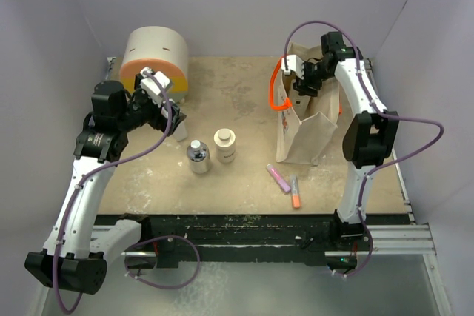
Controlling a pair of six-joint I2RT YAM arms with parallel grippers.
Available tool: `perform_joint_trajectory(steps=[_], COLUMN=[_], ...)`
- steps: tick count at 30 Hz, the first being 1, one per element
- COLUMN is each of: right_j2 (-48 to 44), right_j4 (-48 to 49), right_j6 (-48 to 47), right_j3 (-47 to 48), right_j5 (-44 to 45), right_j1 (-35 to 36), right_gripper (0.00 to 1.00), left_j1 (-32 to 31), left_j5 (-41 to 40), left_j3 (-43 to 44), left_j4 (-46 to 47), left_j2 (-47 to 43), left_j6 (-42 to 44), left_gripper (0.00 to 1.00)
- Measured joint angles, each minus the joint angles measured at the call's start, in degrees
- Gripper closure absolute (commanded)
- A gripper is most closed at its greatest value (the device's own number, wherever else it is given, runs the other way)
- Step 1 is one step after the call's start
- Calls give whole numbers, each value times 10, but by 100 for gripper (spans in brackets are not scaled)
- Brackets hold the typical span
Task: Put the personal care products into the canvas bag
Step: Place the care product in the canvas bag.
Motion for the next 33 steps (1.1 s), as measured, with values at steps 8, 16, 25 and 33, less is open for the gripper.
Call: perform_joint_trajectory(steps=[8, 16, 25, 33], right_j2=[-18, -46, -87, -129], right_j4=[4, 24, 55, 93], right_j6=[8, 30, 59, 150], right_j3=[0, 0, 0, -5], right_j5=[0, 1, 0, 4], right_j1=[0, 0, 0, 0], right_gripper=[39, 39, 37, 33], left_j1=[0, 0, 0, 0], left_j5=[-1, -9, -20, -72], left_j3=[-5, -8, -9, -9], left_j4=[-1, -2, -2, -1], left_j2=[-9, -13, -25, -29], left_j6=[3, 10, 14, 14], left_gripper=[1, 1, 1, 1])
